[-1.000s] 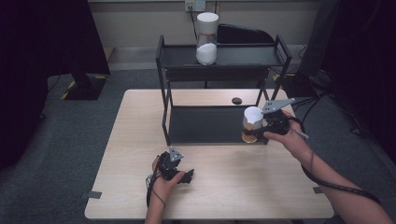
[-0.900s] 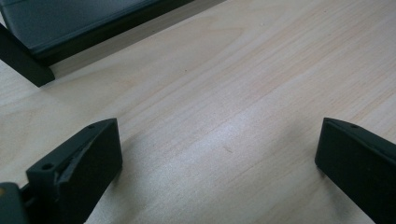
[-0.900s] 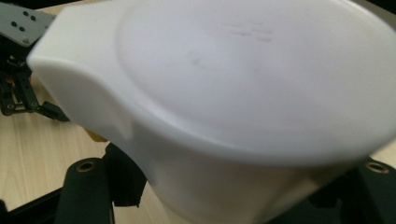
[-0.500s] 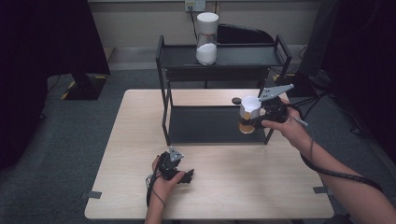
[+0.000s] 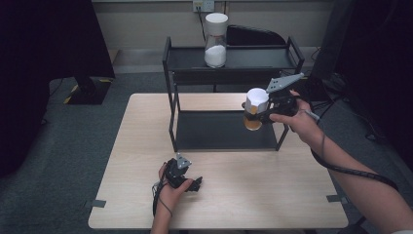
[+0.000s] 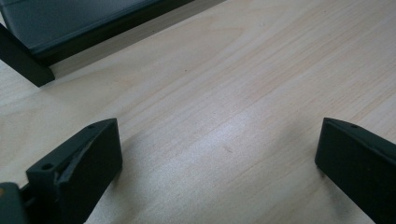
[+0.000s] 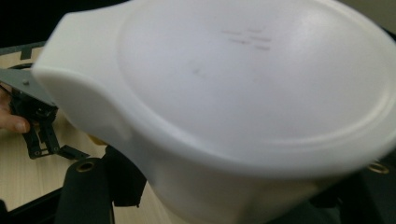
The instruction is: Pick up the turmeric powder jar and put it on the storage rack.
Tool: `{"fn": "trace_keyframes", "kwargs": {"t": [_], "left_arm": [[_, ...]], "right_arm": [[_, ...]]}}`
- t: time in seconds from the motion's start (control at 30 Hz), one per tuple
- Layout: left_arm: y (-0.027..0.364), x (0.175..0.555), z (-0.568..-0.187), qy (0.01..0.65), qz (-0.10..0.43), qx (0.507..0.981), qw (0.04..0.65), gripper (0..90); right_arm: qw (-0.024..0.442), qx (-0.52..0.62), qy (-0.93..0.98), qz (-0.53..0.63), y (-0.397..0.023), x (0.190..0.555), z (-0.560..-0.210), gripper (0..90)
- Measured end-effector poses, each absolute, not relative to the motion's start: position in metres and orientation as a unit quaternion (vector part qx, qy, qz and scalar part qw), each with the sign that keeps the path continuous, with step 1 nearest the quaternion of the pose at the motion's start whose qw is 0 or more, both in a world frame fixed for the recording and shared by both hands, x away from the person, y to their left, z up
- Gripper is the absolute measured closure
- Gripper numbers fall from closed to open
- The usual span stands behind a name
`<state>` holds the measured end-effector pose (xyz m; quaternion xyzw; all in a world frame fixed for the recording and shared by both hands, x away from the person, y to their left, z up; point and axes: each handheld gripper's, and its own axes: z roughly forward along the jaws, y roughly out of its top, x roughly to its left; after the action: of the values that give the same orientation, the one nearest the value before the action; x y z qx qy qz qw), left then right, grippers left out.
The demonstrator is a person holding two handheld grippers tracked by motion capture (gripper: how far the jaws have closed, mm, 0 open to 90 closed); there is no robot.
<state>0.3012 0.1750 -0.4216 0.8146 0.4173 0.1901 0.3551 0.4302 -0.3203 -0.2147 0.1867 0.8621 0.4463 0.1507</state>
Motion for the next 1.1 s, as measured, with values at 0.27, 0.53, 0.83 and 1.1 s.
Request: {"fn": "trace_keyframes", "kwargs": {"t": [0.27, 0.53, 0.83, 1.1], "left_arm": [[0.175, 0.301, -0.422, 0.417, 0.19, 0.815, 0.355, 0.0], [0.175, 0.301, -0.422, 0.417, 0.19, 0.815, 0.355, 0.0], [0.175, 0.301, -0.422, 0.417, 0.19, 0.815, 0.356, 0.0], [0.176, 0.301, -0.422, 0.416, 0.19, 0.815, 0.356, 0.0]], "right_arm": [[0.157, 0.182, 0.862, 0.446, -0.316, 0.433, -0.193, 30.4], [0.155, 0.184, 0.861, 0.448, -0.313, 0.438, -0.176, 30.4], [0.159, 0.183, 0.858, 0.453, -0.31, 0.439, -0.156, 30.4], [0.164, 0.183, 0.856, 0.455, -0.31, 0.44, -0.137, 30.4]]}}
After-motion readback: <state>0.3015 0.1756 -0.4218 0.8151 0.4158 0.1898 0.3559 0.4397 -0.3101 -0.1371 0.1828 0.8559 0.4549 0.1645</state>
